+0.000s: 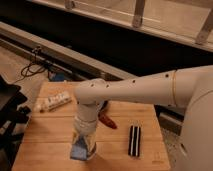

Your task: Place the white sponge in the ceramic cup

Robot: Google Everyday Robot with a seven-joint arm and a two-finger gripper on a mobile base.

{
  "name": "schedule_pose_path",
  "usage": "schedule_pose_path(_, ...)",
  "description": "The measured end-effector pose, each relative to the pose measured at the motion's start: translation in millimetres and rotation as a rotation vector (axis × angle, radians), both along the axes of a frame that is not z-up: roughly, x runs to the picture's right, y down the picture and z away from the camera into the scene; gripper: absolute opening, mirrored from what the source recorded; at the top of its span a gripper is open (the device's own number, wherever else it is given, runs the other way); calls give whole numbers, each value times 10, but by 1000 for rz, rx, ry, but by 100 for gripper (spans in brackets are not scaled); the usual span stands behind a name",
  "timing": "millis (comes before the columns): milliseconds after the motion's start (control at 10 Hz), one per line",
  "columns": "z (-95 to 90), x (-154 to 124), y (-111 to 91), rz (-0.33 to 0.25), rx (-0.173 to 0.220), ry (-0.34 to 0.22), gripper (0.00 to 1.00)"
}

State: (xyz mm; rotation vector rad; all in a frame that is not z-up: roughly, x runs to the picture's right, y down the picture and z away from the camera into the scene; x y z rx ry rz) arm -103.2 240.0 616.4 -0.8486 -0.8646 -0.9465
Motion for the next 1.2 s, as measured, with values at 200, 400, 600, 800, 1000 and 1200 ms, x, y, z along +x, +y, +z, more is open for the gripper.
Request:
schedule_pose_path(200, 25, -29, 22, -4, -8, -4, 58)
schedule_pose_path(400, 42, -30, 29, -3, -14, -2, 70)
schedule_pose_path(600, 50, -20, 3, -3, -8, 2, 70)
schedule_pose_path(800, 43, 3, -78, -4, 13, 13, 70)
schedule_pose_path(1000, 19, 43, -202, -14, 53, 37, 70)
schedule_pose_path(1200, -18, 123, -356, -12, 96, 68, 70)
